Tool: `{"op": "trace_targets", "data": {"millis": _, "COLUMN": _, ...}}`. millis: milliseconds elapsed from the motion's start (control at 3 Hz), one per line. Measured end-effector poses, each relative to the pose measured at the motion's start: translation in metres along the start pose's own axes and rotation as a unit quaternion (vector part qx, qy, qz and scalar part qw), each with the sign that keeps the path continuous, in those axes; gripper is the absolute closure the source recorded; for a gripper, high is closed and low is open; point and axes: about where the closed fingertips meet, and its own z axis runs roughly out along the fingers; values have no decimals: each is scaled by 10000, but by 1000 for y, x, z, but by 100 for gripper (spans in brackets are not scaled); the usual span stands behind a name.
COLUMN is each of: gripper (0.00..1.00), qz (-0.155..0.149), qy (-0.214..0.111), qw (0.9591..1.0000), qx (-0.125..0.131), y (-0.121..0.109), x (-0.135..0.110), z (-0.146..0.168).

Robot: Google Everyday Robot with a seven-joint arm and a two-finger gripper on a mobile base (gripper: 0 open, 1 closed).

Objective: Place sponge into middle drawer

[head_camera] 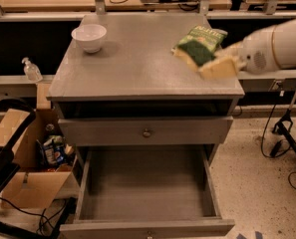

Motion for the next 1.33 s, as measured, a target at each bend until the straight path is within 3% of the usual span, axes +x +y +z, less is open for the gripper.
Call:
{"op": "trace_targets", "data": {"millis": 333, "gripper": 100, "qz": 341, "qy": 564, "qw": 9969, "qx": -439, "y": 40, "x": 79, "z": 11}}
{"op": "trace_targets", "data": {"millis": 667, "gripper": 100, "qz": 440, "qy": 769, "qw": 9941, "qx": -621, "y": 56, "x": 103, "z": 23}}
{"op": "trace_targets", "data": {"millis": 1000, "gripper": 100, "qz": 429, "qy": 785, "qw": 9940, "qx": -636, "y": 56, "x": 103, "z": 26}}
{"op": "trace_targets", "data": {"millis": 1333, "gripper": 100, "qz": -54, "qy": 846, "qw": 9931, "qx": -812, "y": 96, "x": 142, "z": 55}}
